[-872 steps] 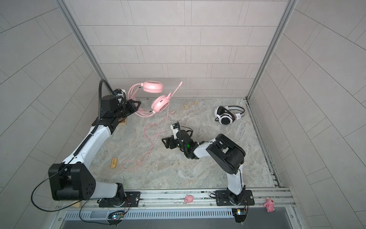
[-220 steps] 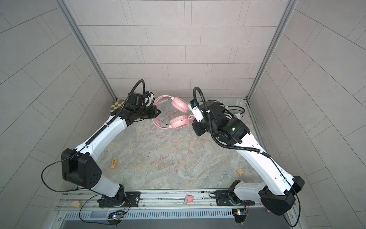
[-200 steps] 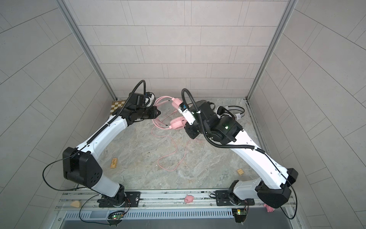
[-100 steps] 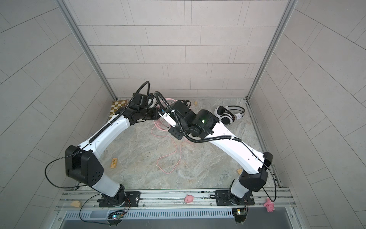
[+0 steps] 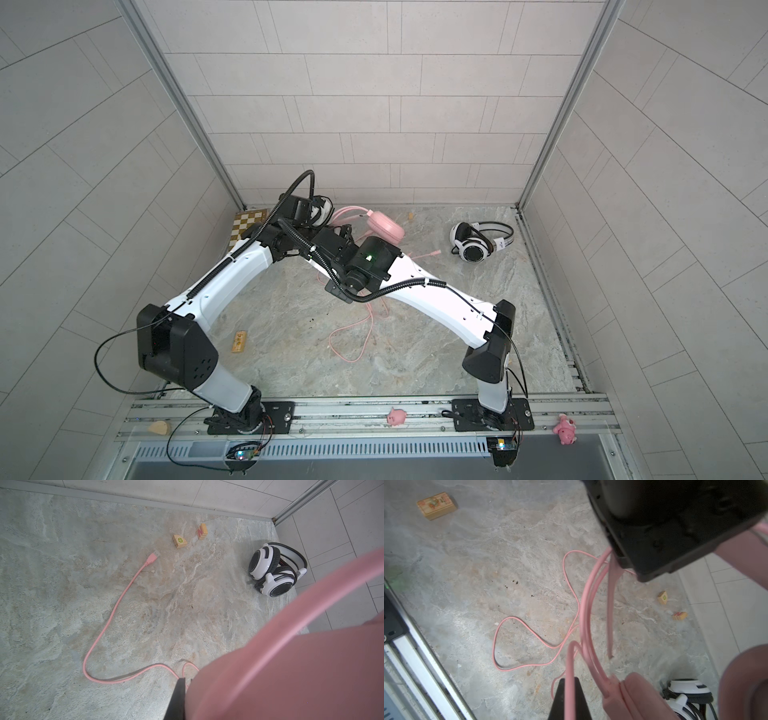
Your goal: Wrap the headphones
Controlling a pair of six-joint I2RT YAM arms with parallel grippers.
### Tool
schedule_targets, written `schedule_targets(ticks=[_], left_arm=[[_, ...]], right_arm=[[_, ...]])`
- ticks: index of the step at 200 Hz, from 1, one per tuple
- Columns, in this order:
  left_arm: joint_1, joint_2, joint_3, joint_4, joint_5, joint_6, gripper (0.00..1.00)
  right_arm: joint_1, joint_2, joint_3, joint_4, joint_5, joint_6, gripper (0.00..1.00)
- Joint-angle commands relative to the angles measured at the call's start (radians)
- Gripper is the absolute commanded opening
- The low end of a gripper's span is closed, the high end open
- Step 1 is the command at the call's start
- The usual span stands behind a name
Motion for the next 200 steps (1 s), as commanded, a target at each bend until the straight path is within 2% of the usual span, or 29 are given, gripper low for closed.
schedule_targets(ticks=[1,14,30,45,55,68,85,106,130,144,160,170,175,200], left_arm=[[0.006,-0.009,0.053,0.001,0.000,-0.009,0.00],[0.043,-0.014,0.037,0.038,0.041,-0.046,0.00],[0.099,-0.033,-0.001,0.106,0.093,-0.103,0.00],[0.135,-0.062,-0.025,0.136,0.082,-0.115,0.00],[0.153,-0.081,-0.034,0.154,0.082,-0.118,0.00],[0.179,-0.096,-0.034,0.169,0.101,-0.133,0.00],[0.192,-0.108,0.005,0.142,0.094,-0.112,0.00],[0.191,-0.107,0.110,0.069,0.080,-0.096,0.00],[0.192,-0.097,0.250,0.011,0.082,-0.118,0.00],[0.191,-0.084,0.345,-0.033,0.087,-0.132,0.00],[0.191,-0.061,0.460,-0.097,0.095,-0.145,0.00],[0.191,-0.043,0.534,-0.139,0.102,-0.154,0.00],[0.191,-0.031,0.580,-0.159,0.106,-0.158,0.00],[0.193,0.028,0.777,-0.237,0.124,-0.179,0.00]], right_arm=[[-0.006,-0.122,-0.001,0.055,0.108,0.040,0.00],[-0.010,-0.214,-0.111,0.153,0.074,0.055,0.07],[-0.015,-0.350,-0.312,0.308,0.013,0.067,0.23],[-0.032,-0.437,-0.476,0.387,-0.089,0.084,0.39],[-0.046,-0.460,-0.551,0.397,-0.125,0.104,0.46],[-0.047,-0.476,-0.634,0.393,-0.136,0.112,0.52],[-0.047,-0.517,-0.748,0.415,-0.125,0.139,0.55],[-0.073,-0.612,-0.894,0.477,-0.108,0.175,0.56],[-0.187,-0.735,-1.056,0.569,-0.153,0.213,0.60],[-0.289,-0.805,-1.151,0.642,-0.226,0.236,0.64],[-0.397,-0.861,-1.251,0.737,-0.336,0.247,0.75],[-0.452,-0.865,-1.292,0.810,-0.426,0.270,0.76],[-0.469,-0.856,-1.308,0.843,-0.466,0.274,0.84],[-0.472,-0.767,-1.284,0.922,-0.481,0.266,0.86]])
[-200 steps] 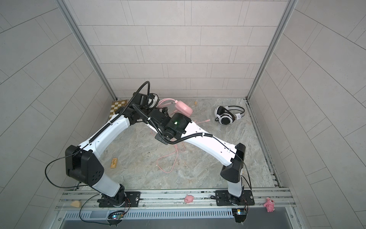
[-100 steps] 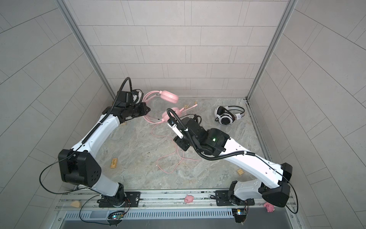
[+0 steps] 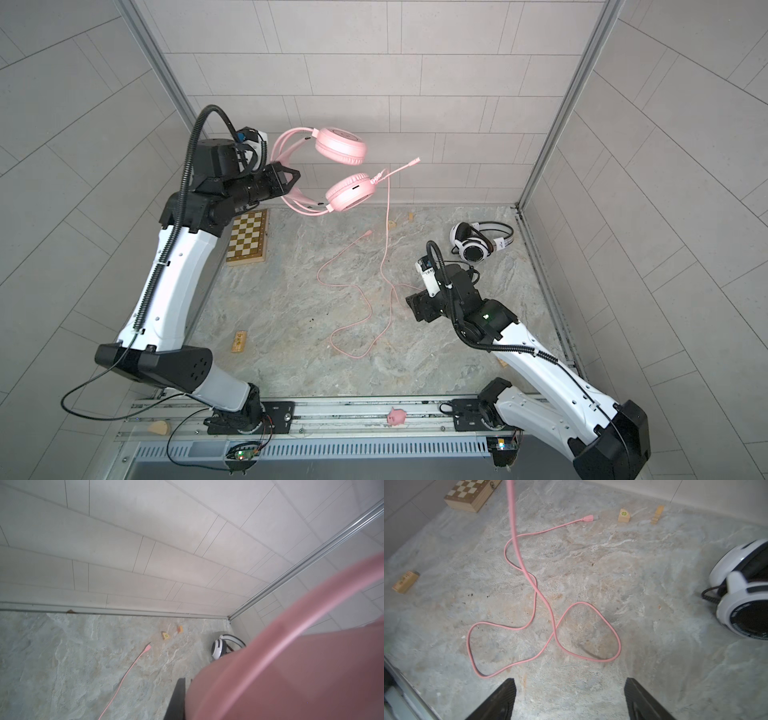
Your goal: Wrap the headphones
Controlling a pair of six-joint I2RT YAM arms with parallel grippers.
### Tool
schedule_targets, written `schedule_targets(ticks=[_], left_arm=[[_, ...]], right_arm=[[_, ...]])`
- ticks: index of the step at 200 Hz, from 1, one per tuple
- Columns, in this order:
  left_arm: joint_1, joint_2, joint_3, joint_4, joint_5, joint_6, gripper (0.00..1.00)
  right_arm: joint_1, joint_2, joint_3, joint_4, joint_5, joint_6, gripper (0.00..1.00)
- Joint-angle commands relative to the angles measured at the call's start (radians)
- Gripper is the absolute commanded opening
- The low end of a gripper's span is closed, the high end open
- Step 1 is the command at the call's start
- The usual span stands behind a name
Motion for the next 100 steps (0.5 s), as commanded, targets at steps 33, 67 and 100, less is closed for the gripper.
schedule_targets(ticks=[33,67,100], left_arm=[[0.000,0.131,0.362,-0.163,0.041,-0.074,0.00],[0.017,0.140,0.378,-0.140,0.057,-0.097,0.00],[0.056,0.150,0.368,-0.093,0.100,-0.145,0.00]], right_arm=[[-0.004,0.206,0.021,0.321,-0.213,0.002,0.99],[-0.003,0.344,0.020,0.449,-0.192,0.008,0.99],[-0.005,0.491,-0.005,0.626,-0.180,0.014,0.89]])
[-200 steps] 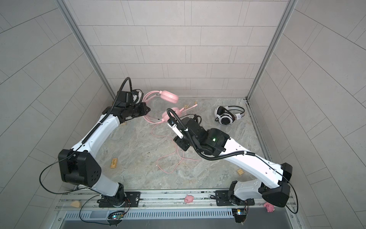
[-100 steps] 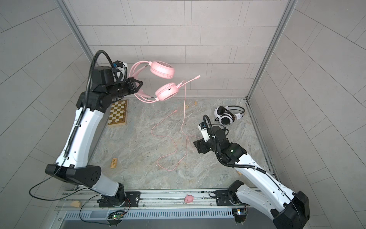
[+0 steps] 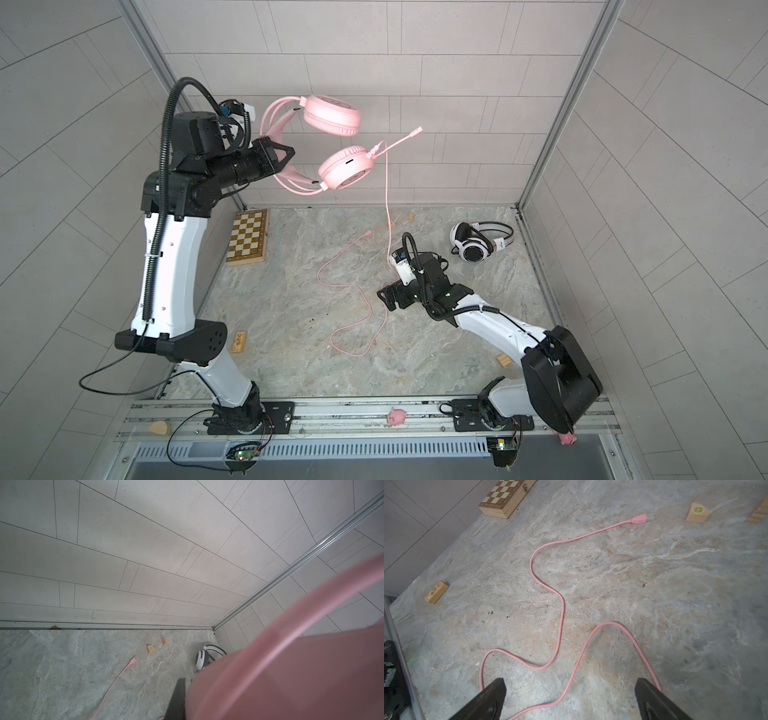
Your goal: Wrap the headphones
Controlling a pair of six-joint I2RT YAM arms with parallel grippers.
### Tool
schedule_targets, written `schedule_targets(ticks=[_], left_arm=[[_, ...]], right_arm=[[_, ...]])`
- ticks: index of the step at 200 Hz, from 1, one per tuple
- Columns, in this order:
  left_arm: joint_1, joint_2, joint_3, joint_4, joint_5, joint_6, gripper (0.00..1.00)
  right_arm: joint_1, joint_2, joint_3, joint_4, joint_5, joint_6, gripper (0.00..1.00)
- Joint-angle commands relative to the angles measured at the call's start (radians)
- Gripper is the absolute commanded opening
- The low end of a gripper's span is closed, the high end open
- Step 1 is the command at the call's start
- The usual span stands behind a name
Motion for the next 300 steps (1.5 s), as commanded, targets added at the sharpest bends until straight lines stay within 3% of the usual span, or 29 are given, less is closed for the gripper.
schedule_targets(ticks=[1,23,39,49,64,84,111,149,178,205,224,300], left_arm=[[0.033,-0.010,0.007,0.079,0.057,-0.086,0.00],[0.073,-0.010,-0.018,0.121,0.085,-0.124,0.00],[0.097,-0.016,-0.045,0.141,0.091,-0.133,0.00],[0.109,-0.020,-0.066,0.150,0.086,-0.128,0.00],[0.132,-0.024,-0.111,0.151,0.056,-0.118,0.00],[0.144,-0.032,-0.208,0.155,-0.002,-0.082,0.00],[0.143,-0.054,-0.384,0.208,-0.036,-0.064,0.00],[0.129,-0.067,-0.562,0.302,-0.049,-0.062,0.00],[0.060,-0.058,-0.632,0.298,-0.087,-0.008,0.00],[-0.034,-0.046,-0.706,0.299,-0.134,0.069,0.00],[-0.068,-0.027,-0.742,0.307,-0.078,0.075,0.00],[-0.178,-0.063,-0.824,0.257,-0.073,0.206,0.00]], right_arm=[[-0.003,0.081,-0.015,0.191,-0.008,0.009,0.89],[-0.002,0.160,-0.072,0.353,-0.035,0.059,0.66],[-0.001,0.175,-0.115,0.432,-0.036,0.093,0.30],[0.002,0.159,-0.131,0.440,-0.022,0.099,0.13],[0.015,0.103,-0.138,0.379,0.031,0.072,0.01],[0.040,0.008,-0.069,0.109,0.132,-0.005,0.00],[0.064,-0.032,0.154,-0.377,0.207,-0.081,0.00],[0.188,0.017,0.523,-0.974,0.332,-0.159,0.00],[0.313,0.098,0.845,-1.248,0.423,-0.181,0.00],[0.366,0.228,1.163,-1.440,0.495,-0.221,0.00],[0.369,0.319,1.334,-1.549,0.584,-0.249,0.00],[0.276,0.342,1.422,-1.505,0.746,-0.238,0.00]])
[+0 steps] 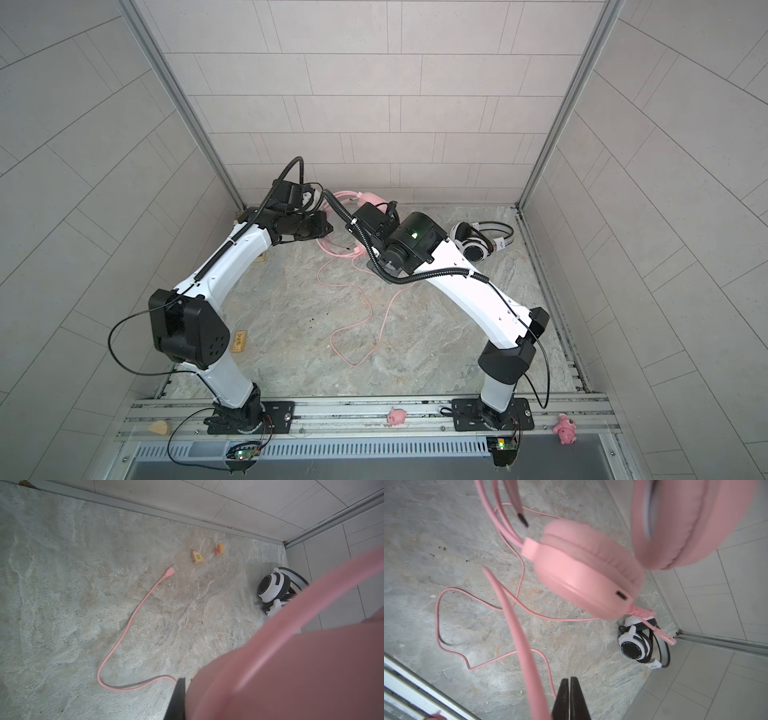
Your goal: Wrap the headphones
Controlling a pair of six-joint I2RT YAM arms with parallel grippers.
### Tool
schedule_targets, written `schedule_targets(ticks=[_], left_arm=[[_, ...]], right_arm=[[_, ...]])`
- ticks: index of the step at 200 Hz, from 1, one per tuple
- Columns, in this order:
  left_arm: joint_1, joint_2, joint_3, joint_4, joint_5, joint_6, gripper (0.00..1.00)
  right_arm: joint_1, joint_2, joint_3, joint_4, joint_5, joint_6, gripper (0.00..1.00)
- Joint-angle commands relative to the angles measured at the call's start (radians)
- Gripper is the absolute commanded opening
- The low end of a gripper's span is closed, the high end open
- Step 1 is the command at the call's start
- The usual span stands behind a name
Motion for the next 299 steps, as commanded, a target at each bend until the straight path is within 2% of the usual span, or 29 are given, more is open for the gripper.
schedule_targets(ticks=[1,39,77,108,134,167,228,246,274,299], left_arm=[[-0.039,-0.044,0.001,0.010,0.030,0.061,0.00],[-0.052,0.004,0.048,-0.021,0.161,0.086,0.00],[-0.051,0.037,0.082,-0.032,0.312,0.118,0.00],[-0.051,0.046,0.081,-0.032,0.320,0.118,0.00],[-0.063,0.050,0.078,-0.034,0.324,0.129,0.00],[-0.071,0.055,0.090,-0.036,0.412,0.162,0.00],[-0.090,0.072,0.147,-0.144,0.456,0.264,0.00],[-0.091,0.068,0.150,-0.146,0.462,0.265,0.00],[-0.088,0.046,0.147,-0.155,0.394,0.288,0.00],[-0.087,0.047,0.149,-0.148,0.430,0.281,0.00]], right_arm=[[-0.033,-0.004,0.041,-0.029,0.087,-0.005,0.00],[-0.131,-0.064,0.010,0.031,0.073,0.012,0.00],[-0.237,-0.133,-0.105,0.104,0.020,0.002,0.00],[-0.279,-0.189,-0.193,0.182,-0.064,0.011,0.00],[-0.279,-0.174,-0.169,0.194,-0.155,0.019,0.00],[-0.311,-0.133,-0.133,0.184,-0.155,-0.028,0.00],[-0.438,-0.130,-0.109,0.221,-0.237,-0.030,0.00],[-0.439,-0.146,-0.145,0.256,-0.237,-0.035,0.00],[-0.444,-0.177,-0.214,0.276,-0.182,-0.044,0.00],[-0.458,-0.230,-0.298,0.347,-0.146,-0.040,0.00]])
